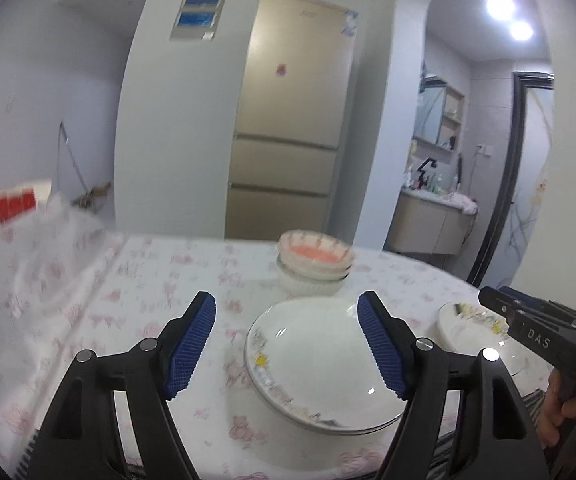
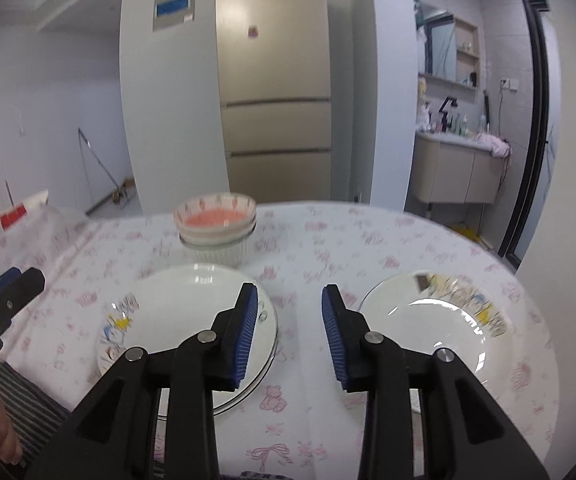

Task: Organize plates and bowls
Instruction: 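Raise both tools up and away from the stacked plates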

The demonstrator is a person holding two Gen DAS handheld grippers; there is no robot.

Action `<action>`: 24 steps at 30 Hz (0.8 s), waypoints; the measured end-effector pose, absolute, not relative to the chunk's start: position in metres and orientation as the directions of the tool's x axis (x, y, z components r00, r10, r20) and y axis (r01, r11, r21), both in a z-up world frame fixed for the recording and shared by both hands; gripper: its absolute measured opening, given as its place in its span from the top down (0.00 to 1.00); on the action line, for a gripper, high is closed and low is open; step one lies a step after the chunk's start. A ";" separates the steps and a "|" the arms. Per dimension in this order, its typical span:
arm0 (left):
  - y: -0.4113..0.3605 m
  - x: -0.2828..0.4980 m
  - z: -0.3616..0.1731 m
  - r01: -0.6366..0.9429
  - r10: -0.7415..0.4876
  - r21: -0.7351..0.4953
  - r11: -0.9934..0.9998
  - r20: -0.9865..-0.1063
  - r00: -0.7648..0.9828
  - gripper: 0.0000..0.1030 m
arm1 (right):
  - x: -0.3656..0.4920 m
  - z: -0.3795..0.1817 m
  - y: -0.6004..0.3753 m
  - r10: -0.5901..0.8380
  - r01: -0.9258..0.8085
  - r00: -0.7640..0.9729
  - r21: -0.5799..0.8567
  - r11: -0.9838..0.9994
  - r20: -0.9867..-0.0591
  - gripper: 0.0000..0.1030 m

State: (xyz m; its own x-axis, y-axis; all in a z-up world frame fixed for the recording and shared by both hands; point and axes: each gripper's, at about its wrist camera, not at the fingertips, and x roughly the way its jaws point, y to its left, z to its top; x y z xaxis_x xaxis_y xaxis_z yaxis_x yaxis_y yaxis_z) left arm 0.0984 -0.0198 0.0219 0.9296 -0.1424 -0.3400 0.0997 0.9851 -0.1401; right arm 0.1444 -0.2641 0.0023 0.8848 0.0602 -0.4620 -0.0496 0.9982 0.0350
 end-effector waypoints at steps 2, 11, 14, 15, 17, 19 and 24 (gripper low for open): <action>-0.033 0.087 0.037 0.110 -0.131 -0.089 0.990 -0.293 0.947 0.27 | 0.136 0.015 -0.273 0.043 -0.031 0.903 0.033 0.999 -0.427 0.68; -0.086 0.042 0.088 0.258 -0.261 -0.058 0.964 -0.055 0.964 0.15 | 0.093 0.060 -0.320 -0.055 0.071 0.962 0.051 0.996 -0.267 0.63; -0.105 0.034 0.097 0.321 -0.322 -0.031 0.947 -0.028 0.946 0.00 | 0.083 0.067 -0.337 -0.093 0.111 0.968 0.067 0.992 -0.231 0.40; -0.112 0.033 0.098 0.339 -0.340 -0.018 0.940 -0.026 0.940 0.00 | 0.079 0.069 -0.341 -0.109 0.127 0.969 0.066 0.990 -0.220 0.30; -0.125 0.033 0.099 0.355 -0.355 -0.001 0.935 -0.033 0.934 0.00 | 0.075 0.071 -0.351 -0.141 0.158 0.970 0.072 0.985 -0.197 0.12; -0.134 0.035 0.099 0.371 -0.370 -0.007 0.929 -0.047 0.928 0.00 | 0.071 0.071 -0.362 -0.164 0.182 0.970 0.087 0.979 -0.180 0.00; -0.156 0.051 0.098 0.381 -0.388 -0.096 0.919 -0.057 0.920 0.00 | 0.068 0.060 -0.390 -0.187 0.219 0.964 0.166 0.962 -0.187 0.00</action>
State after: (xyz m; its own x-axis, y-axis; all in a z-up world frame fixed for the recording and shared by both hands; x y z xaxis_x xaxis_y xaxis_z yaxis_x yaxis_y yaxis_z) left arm 0.0511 -0.1560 0.0980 0.9200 -0.3877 -0.0571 0.3814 0.9194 -0.0963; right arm 0.0683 -0.3903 0.0597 0.9643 -0.1873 -0.1873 0.2189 0.9616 0.1657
